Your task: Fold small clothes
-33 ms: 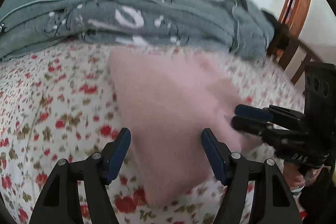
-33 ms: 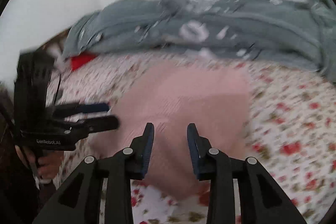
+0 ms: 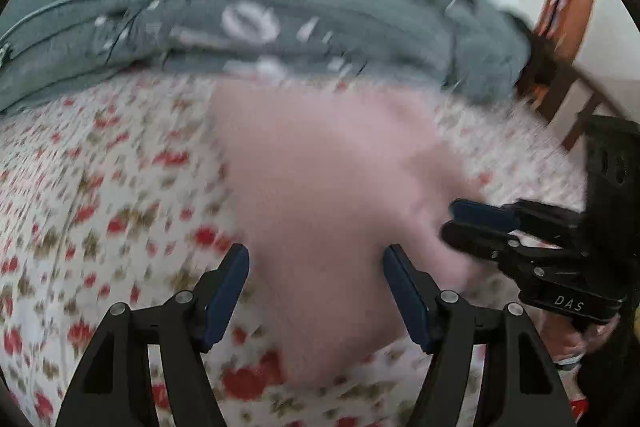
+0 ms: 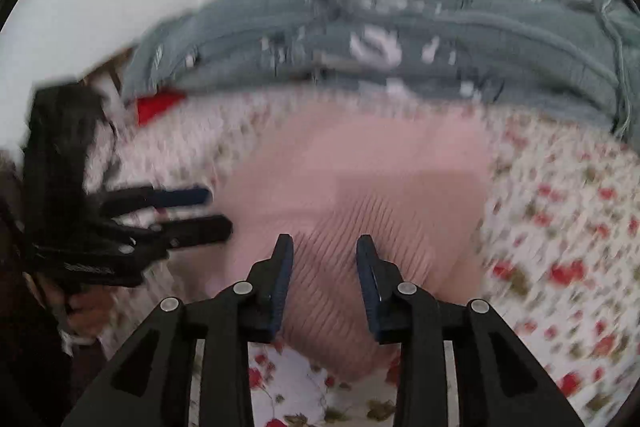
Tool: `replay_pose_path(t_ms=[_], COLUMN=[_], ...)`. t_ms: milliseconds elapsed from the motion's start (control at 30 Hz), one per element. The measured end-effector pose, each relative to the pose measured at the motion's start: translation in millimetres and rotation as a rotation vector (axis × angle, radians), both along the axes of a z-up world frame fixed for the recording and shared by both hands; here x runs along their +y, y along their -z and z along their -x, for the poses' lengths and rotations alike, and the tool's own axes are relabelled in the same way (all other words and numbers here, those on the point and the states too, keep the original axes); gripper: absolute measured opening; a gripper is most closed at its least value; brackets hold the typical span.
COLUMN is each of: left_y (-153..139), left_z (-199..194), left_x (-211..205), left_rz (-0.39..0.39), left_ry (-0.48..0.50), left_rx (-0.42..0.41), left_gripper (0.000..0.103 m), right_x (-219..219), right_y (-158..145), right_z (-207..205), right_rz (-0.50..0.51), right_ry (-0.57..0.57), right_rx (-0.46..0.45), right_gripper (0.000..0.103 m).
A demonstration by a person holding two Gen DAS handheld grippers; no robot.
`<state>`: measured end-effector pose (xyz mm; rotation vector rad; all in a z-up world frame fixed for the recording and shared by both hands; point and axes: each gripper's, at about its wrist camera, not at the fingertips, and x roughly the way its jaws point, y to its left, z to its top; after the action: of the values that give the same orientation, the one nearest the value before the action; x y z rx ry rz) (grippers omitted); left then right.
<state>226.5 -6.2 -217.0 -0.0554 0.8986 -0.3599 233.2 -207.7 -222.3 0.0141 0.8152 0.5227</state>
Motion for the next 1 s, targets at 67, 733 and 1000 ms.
replay_pose_path(t_ms=[67, 733, 1000], left_y=[18, -24, 2], left_z=[-1, -116, -125], left_x=[8, -14, -13], left_rz=[0.046, -0.025, -0.075], left_ry=[-0.014, -0.073, -0.112], left_rx=[0.063, -0.049, -0.006], left_gripper=[0.071, 0.071, 0.073], right_x=[-4, -8, -29], right_y=[11, -17, 4], right_z=[1, -120, -128], right_rz=[0.008, 0.082, 0.033], right_ry=[0.012, 0.125, 0.156], right_rx=[0.009, 0.035, 0.096], right_gripper=[0.032, 0.04, 0.039])
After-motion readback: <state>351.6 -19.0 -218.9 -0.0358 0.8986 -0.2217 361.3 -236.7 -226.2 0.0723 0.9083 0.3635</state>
